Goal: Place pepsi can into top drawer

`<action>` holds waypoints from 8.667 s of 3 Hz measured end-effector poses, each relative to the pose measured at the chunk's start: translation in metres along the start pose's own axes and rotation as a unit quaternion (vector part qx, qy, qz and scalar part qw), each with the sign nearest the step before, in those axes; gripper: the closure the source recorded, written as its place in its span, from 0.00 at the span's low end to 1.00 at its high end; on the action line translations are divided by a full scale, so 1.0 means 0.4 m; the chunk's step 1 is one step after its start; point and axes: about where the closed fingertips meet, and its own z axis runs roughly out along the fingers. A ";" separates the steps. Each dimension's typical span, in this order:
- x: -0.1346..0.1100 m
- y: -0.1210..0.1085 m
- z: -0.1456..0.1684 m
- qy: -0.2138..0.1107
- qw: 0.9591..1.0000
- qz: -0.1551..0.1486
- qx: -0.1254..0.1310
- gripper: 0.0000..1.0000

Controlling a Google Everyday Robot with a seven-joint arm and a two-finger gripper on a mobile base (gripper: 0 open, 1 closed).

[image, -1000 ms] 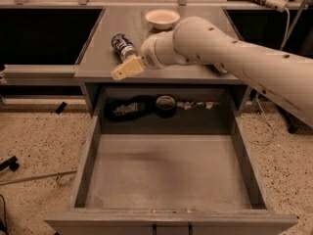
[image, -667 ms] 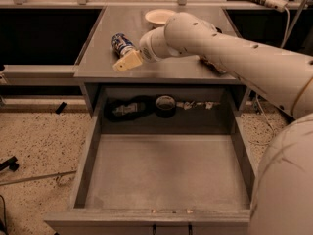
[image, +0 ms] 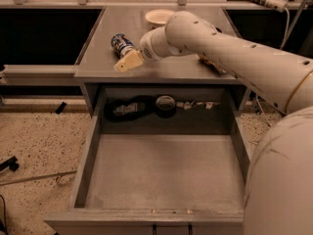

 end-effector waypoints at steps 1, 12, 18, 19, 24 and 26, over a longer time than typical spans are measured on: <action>0.008 -0.010 0.025 0.008 1.000 -0.007 -0.014 0.00; -0.015 0.002 0.114 -0.082 0.984 0.153 0.033 0.42; -0.008 -0.094 -0.612 -0.139 0.974 0.141 -0.114 1.00; 0.006 -0.043 -0.619 -0.122 0.972 0.133 -0.150 1.00; 0.238 0.148 -0.724 0.007 0.974 0.184 -0.131 1.00; 0.245 0.158 -0.695 0.002 0.972 0.178 -0.155 1.00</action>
Offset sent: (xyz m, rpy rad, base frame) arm 0.0159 0.0031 -0.0131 -0.0488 0.0268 0.0200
